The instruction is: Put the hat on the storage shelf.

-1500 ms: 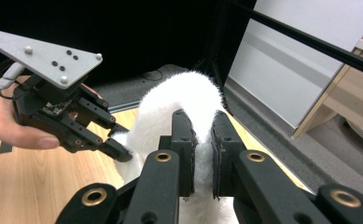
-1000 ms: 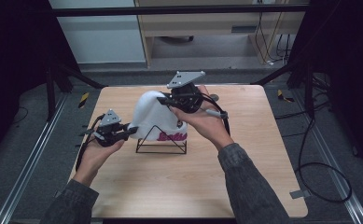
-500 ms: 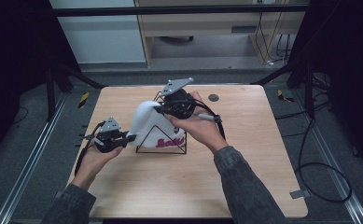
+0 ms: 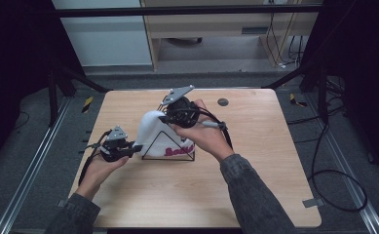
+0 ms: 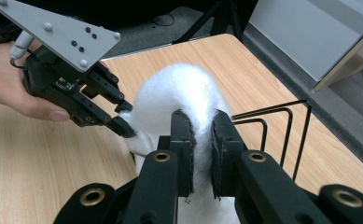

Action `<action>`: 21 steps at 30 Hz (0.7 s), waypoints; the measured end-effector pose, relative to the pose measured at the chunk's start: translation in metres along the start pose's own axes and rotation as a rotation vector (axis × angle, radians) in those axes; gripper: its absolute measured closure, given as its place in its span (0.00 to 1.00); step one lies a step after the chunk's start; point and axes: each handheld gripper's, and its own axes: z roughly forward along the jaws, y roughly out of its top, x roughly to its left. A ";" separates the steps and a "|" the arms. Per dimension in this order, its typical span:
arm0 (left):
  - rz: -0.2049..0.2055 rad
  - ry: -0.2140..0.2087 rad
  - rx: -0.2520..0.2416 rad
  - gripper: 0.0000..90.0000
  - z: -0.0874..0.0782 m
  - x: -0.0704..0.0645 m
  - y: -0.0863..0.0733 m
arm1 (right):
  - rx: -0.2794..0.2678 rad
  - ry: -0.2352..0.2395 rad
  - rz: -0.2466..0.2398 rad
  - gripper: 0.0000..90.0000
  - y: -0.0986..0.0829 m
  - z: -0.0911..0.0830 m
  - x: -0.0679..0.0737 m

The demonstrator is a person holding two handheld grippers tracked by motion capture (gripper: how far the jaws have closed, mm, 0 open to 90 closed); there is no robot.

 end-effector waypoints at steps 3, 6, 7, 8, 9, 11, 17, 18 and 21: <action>-0.006 -0.003 0.003 0.82 0.002 0.001 -0.002 | 0.009 0.006 0.003 0.91 -0.001 0.002 0.000; -0.010 -0.004 0.009 0.82 0.002 0.003 -0.003 | 0.031 0.012 0.004 0.91 -0.002 0.004 0.000; -0.011 -0.003 0.009 0.82 0.003 0.003 -0.004 | 0.032 0.010 0.006 0.91 -0.002 0.004 0.001; -0.012 -0.002 0.009 0.81 0.003 0.003 -0.004 | 0.032 0.011 0.005 0.91 -0.002 0.004 0.001; -0.013 -0.001 0.011 0.81 0.003 0.003 -0.004 | 0.033 0.014 0.004 0.90 -0.002 0.004 0.001; -0.011 -0.002 0.013 0.81 0.003 0.003 -0.004 | 0.035 0.013 0.006 0.90 -0.002 0.005 0.002; -0.021 -0.002 0.019 0.80 0.004 0.004 -0.006 | 0.037 0.018 0.004 0.90 -0.002 0.008 0.002; -0.020 -0.002 0.021 0.80 0.004 0.004 -0.006 | 0.038 0.019 0.004 0.90 -0.002 0.008 0.003; -0.024 0.000 0.023 0.78 0.003 0.005 -0.007 | 0.041 0.021 0.005 0.90 -0.002 0.008 0.003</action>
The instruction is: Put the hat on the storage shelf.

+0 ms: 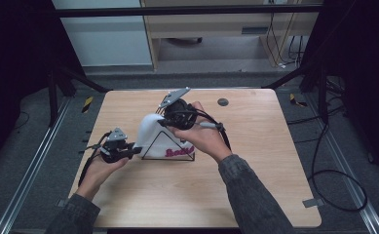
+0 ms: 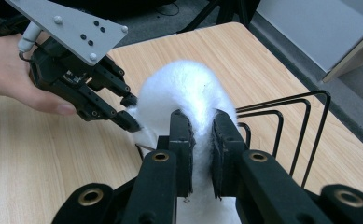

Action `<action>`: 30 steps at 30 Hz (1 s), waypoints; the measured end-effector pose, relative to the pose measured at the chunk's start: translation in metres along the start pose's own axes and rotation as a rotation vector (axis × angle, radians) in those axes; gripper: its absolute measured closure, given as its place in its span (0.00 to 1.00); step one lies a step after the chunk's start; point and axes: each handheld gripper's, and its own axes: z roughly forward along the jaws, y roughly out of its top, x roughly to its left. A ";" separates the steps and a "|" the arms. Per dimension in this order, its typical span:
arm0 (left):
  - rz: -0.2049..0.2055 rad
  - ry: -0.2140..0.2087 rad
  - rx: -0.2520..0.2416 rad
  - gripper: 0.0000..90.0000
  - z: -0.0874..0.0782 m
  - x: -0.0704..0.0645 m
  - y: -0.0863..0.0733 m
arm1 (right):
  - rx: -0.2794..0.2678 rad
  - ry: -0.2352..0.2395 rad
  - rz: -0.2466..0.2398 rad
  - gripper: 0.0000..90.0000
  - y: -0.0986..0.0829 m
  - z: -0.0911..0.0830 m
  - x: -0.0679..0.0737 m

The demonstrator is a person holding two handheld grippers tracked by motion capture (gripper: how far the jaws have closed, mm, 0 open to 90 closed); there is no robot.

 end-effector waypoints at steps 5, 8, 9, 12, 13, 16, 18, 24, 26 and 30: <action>-0.007 0.017 -0.014 0.77 -0.007 0.000 -0.001 | 0.006 0.000 0.002 0.89 -0.001 0.002 0.000; -0.004 0.029 -0.022 0.76 -0.012 0.001 -0.001 | 0.014 -0.001 0.002 0.89 -0.001 0.004 0.000; -0.002 0.035 -0.025 0.75 -0.014 0.002 -0.001 | 0.013 0.000 0.003 0.88 -0.002 0.004 0.000; -0.006 0.047 -0.026 0.74 -0.018 0.004 -0.002 | 0.013 -0.001 0.005 0.88 -0.002 0.004 0.000; -0.010 0.053 -0.029 0.73 -0.020 0.006 -0.003 | 0.013 -0.001 0.006 0.88 -0.002 0.004 0.000; -0.014 0.074 -0.033 0.70 -0.024 0.009 -0.005 | 0.014 -0.002 0.009 0.88 -0.002 0.004 -0.001; -0.025 0.094 -0.038 0.66 -0.028 0.010 -0.006 | 0.014 -0.003 0.009 0.87 -0.003 0.004 -0.001; -0.043 0.170 -0.018 0.47 -0.035 0.014 -0.014 | 0.005 -0.009 0.013 0.85 -0.002 0.003 0.000; -0.089 0.215 0.002 0.28 -0.036 0.017 -0.020 | 0.003 -0.013 0.017 0.83 -0.002 0.003 0.000; -0.106 0.245 0.035 0.12 -0.037 0.019 -0.035 | -0.003 -0.016 0.026 0.78 -0.003 0.001 0.000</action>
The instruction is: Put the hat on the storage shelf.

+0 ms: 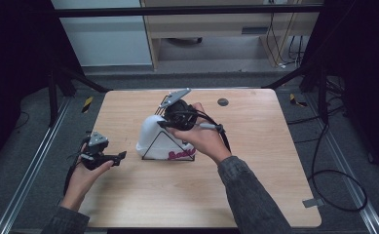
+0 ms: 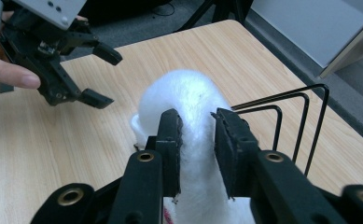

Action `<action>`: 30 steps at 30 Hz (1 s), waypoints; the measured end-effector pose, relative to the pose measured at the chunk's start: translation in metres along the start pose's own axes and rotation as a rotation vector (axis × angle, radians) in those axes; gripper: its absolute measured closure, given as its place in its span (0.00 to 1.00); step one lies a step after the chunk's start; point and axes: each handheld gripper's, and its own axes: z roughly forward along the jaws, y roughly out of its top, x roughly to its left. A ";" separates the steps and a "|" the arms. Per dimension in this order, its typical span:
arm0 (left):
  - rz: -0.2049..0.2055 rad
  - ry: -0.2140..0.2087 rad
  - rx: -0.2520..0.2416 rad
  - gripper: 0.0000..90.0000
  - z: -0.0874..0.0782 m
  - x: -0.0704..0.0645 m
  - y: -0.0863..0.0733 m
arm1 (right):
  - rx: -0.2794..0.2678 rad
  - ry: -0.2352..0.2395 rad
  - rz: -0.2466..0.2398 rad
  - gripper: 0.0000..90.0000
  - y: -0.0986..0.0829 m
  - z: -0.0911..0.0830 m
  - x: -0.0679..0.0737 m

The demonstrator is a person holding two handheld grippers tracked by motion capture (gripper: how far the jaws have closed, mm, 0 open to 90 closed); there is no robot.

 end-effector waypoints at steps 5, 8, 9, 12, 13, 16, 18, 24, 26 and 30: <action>-0.004 -0.014 0.019 0.08 0.000 -0.001 -0.012 | -0.016 -0.011 0.035 0.65 0.000 -0.005 -0.001; -0.012 -0.019 0.018 0.07 0.001 -0.001 -0.015 | -0.029 -0.031 0.061 0.55 0.000 -0.009 0.000; -0.013 -0.023 0.014 0.07 0.001 -0.001 -0.015 | -0.032 -0.034 0.062 0.52 0.000 -0.011 0.001; 0.001 -0.031 0.020 0.06 0.004 -0.001 -0.015 | -0.039 -0.046 0.064 0.44 -0.001 -0.015 0.002; 0.006 -0.037 0.022 0.06 0.006 0.000 -0.016 | -0.042 -0.051 0.065 0.42 -0.002 -0.017 0.002; 0.003 -0.026 0.057 0.06 0.010 0.000 -0.018 | -0.057 -0.059 0.083 0.34 -0.004 -0.022 0.001; 0.012 -0.026 0.071 0.06 0.011 -0.001 -0.019 | -0.065 -0.062 0.103 0.28 -0.005 -0.026 0.000; 0.017 -0.039 0.094 0.06 0.016 -0.003 -0.021 | -0.091 -0.132 0.108 0.11 -0.014 -0.040 0.000; 0.012 -0.045 0.088 0.06 0.017 -0.004 -0.022 | -0.108 -0.157 0.105 0.09 -0.020 -0.046 0.000; 0.014 -0.033 0.094 0.05 0.019 -0.002 -0.025 | -0.119 -0.193 0.117 0.08 -0.035 -0.054 -0.006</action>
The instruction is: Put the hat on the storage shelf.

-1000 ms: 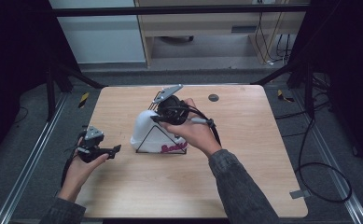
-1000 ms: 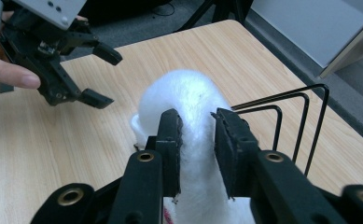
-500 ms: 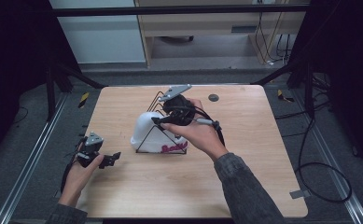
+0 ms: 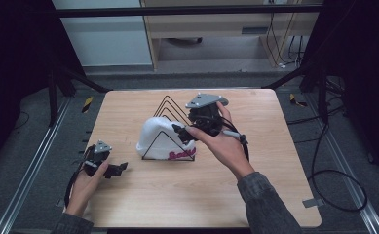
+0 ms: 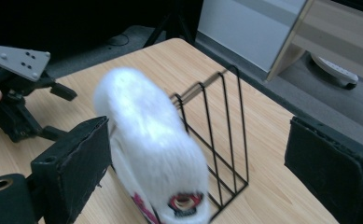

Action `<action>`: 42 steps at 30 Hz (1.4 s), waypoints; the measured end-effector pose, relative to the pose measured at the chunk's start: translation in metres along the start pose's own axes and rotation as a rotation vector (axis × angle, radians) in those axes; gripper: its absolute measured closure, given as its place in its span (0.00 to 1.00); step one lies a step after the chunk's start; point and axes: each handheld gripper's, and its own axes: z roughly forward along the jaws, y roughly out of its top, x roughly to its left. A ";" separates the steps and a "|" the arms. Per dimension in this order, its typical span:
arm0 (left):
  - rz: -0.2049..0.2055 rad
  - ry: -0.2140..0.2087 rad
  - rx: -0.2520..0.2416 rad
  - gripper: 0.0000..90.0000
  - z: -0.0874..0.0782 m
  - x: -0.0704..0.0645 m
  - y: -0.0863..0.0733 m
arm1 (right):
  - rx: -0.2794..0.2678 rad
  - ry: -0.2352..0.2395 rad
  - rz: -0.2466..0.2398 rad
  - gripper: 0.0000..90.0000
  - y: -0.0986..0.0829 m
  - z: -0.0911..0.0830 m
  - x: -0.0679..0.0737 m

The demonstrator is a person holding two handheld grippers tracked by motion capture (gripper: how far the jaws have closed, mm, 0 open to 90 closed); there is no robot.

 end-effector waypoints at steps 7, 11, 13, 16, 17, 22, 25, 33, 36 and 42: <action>-0.015 0.008 0.003 0.06 0.002 0.002 -0.004 | 0.031 -0.071 0.030 0.12 -0.032 -0.014 -0.018; -0.019 0.005 0.018 0.05 0.007 0.001 -0.008 | 0.038 -0.104 0.068 0.13 -0.063 -0.021 -0.029; -0.021 0.004 0.021 0.05 0.008 0.000 -0.008 | 0.054 -0.115 0.090 0.14 -0.080 -0.023 -0.034; -0.017 -0.001 0.025 0.05 0.010 -0.001 -0.008 | 0.084 -0.116 0.124 0.14 -0.104 -0.024 -0.039; -0.022 -0.007 0.025 0.04 0.010 0.000 -0.008 | 0.098 -0.119 0.134 0.14 -0.112 -0.024 -0.040; -0.027 -0.015 0.023 0.03 0.011 0.001 -0.010 | 0.144 -0.125 0.173 0.14 -0.148 -0.021 -0.042; -0.026 -0.017 0.017 0.01 0.012 0.001 -0.010 | 0.175 -0.126 0.201 0.14 -0.169 -0.018 -0.044; -0.025 -0.025 -0.011 0.00 0.013 0.001 -0.012 | 0.215 -0.132 0.244 0.14 -0.202 -0.015 -0.044; -0.024 -0.024 -0.038 0.00 0.014 0.001 -0.015 | 0.212 -0.137 0.257 0.14 -0.209 -0.016 -0.046; -0.024 -0.023 -0.038 0.00 0.014 0.001 -0.015 | 0.216 -0.168 0.286 0.14 -0.222 -0.020 -0.050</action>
